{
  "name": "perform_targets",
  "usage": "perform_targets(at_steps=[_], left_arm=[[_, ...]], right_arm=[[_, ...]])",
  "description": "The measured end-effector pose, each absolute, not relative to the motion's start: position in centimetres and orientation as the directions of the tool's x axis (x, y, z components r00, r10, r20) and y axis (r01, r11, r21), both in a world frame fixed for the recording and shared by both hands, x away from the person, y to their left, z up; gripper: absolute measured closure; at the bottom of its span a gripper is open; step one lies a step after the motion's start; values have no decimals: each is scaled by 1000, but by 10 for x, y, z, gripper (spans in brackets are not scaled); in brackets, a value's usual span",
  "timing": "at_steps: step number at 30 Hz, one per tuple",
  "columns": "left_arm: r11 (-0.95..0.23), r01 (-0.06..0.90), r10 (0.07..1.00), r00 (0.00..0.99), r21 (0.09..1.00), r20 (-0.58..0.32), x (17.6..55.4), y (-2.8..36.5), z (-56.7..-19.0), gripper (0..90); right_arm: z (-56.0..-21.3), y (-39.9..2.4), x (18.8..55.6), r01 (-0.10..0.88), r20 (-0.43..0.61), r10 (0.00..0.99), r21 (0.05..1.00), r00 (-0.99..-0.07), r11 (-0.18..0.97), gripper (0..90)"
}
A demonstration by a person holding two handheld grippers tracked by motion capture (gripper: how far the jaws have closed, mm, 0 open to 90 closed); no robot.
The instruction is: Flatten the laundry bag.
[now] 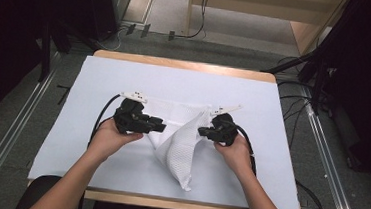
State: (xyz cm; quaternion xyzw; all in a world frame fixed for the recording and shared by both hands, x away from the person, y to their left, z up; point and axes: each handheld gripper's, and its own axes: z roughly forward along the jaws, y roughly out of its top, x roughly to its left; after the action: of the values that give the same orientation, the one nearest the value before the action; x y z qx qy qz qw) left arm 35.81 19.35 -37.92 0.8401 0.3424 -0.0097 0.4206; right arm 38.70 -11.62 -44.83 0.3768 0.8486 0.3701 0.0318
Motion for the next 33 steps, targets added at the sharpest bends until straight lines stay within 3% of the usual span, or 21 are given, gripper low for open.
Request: perform_targets(at_steps=[9, 18, 33], left_arm=[[-382, 632, 636, 709, 674, -305, 379, 219, -390, 637], [-386, 637, 649, 702, 667, -293, 389, 226, -398, 611], [-351, 653, 675, 673, 671, -302, 392, 238, -404, 580]], right_arm=[[-456, -130, 384, 646, 236, 684, 628, -691, 435, 885], [-448, -157, 386, 652, 238, 723, 664, -648, 366, 881], [-449, -160, 436, 661, 229, 777, 690, -586, 295, 715]])
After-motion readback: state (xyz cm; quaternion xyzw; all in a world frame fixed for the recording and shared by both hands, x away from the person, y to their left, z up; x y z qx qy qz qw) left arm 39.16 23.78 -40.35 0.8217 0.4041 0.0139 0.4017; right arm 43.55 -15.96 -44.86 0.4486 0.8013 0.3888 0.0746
